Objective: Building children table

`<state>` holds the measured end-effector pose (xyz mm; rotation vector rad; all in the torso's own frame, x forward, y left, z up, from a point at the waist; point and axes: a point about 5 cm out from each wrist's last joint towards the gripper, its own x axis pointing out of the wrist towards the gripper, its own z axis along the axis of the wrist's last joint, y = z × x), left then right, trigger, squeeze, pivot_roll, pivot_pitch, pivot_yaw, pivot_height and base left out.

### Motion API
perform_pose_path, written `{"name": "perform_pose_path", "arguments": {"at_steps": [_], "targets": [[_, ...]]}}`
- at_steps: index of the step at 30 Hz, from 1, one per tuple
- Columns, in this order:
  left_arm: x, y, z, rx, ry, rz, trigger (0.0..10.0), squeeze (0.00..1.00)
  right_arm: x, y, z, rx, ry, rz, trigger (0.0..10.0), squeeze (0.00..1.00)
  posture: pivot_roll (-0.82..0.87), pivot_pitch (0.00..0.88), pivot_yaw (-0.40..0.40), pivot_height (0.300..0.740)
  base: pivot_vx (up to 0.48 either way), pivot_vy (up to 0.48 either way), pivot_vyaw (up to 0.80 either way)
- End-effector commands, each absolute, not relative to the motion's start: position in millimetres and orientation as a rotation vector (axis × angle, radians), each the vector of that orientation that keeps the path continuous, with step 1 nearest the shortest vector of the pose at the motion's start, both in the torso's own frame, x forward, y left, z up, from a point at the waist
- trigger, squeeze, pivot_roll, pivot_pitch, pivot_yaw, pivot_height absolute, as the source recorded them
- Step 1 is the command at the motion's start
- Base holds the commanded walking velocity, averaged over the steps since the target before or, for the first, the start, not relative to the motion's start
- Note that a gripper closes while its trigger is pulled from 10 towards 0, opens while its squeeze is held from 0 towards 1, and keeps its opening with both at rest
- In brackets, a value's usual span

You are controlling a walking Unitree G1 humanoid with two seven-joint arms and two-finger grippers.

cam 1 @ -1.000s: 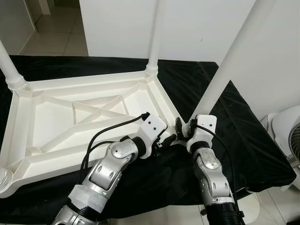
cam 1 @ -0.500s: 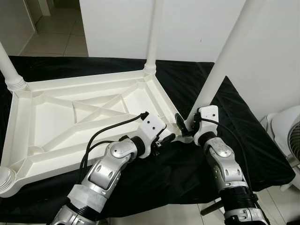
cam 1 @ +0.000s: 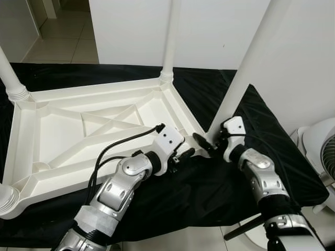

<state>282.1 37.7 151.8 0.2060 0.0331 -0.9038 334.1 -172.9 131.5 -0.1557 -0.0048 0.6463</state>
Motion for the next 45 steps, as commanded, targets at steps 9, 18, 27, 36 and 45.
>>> {"name": "perform_pose_path", "arguments": {"at_steps": [9, 18, 27, 36, 45], "targets": [[283, 35, 158, 0.208, 0.014, -0.92, 10.0, 0.0, 337, -172, 128, -0.143, 0.013, 0.664, 10.0, 0.0, 0.12, 0.0, -0.065, 0.74, 0.0, 0.0, 0.0], [280, 34, 157, 0.196, 0.016, -0.922, 10.0, 0.0, 330, -157, 128, -0.113, -0.021, 0.541, 10.0, 0.0, 0.11, 0.0, -0.075, 0.74, 0.0, 0.0, 0.0], [278, 32, 156, 0.188, 0.019, -0.928, 10.0, 0.0, 317, -141, 130, -0.031, -0.031, 0.302, 10.0, 0.0, 0.11, 0.0, -0.073, 0.74, 0.0, 0.0, 0.0], [275, 31, 155, 0.181, 0.028, -0.932, 10.0, 0.0, 296, -133, 123, 0.028, 0.058, -0.025, 10.0, 0.0, 0.11, 0.005, -0.076, 0.74, 0.0, 0.0, 0.0], [274, 33, 152, 0.185, 0.037, -0.944, 10.0, 0.0, 295, -132, 128, 0.014, 0.059, -0.022, 10.0, 0.26, 0.1, 0.0, -0.075, 0.74, 0.0, 0.0, 0.0]]}}
